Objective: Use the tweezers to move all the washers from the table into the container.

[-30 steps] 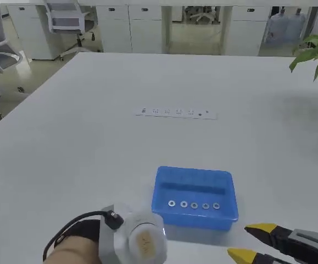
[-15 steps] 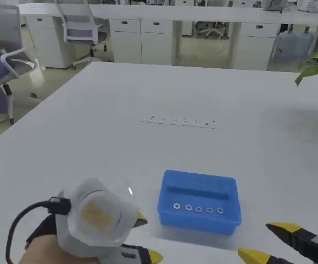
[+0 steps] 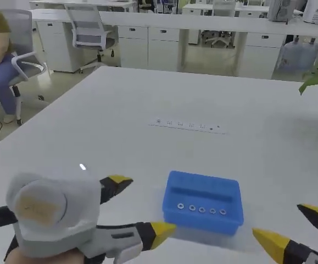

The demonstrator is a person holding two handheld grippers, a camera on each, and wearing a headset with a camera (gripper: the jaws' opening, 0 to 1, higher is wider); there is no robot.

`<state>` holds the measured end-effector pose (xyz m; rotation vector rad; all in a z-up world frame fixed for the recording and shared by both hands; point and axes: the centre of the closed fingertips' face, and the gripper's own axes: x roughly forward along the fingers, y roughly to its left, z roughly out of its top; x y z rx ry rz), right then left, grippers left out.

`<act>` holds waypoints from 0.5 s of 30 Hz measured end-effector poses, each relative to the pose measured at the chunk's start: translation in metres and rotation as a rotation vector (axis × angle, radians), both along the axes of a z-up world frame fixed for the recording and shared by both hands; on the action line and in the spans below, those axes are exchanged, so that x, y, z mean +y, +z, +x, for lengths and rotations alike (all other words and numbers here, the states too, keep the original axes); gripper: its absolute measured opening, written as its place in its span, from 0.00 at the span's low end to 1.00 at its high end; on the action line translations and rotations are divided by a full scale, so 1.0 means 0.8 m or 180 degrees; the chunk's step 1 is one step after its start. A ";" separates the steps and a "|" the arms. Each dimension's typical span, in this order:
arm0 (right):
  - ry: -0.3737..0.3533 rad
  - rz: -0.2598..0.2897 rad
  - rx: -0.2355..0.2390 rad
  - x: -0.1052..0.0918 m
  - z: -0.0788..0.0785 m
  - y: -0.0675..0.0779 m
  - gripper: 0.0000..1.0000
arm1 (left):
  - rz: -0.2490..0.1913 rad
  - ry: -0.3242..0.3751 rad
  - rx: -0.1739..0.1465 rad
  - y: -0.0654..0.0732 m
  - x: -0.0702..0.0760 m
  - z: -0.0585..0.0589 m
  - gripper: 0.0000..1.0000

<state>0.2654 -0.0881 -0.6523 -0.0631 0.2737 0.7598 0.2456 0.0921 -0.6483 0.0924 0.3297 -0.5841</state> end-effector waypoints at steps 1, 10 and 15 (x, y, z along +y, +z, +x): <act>-0.0026 0.0024 -0.0033 -0.001 0.000 0.005 0.61 | 0.0032 0.0047 -0.0050 0.002 0.005 -0.001 0.73; -0.0209 0.0083 -0.0156 -0.012 0.001 0.018 0.81 | -0.0204 0.0396 -0.0250 0.020 0.022 -0.011 0.99; -0.0285 0.0102 -0.0213 -0.016 0.001 0.020 0.90 | -0.0229 0.0445 -0.0269 0.019 0.025 -0.019 0.99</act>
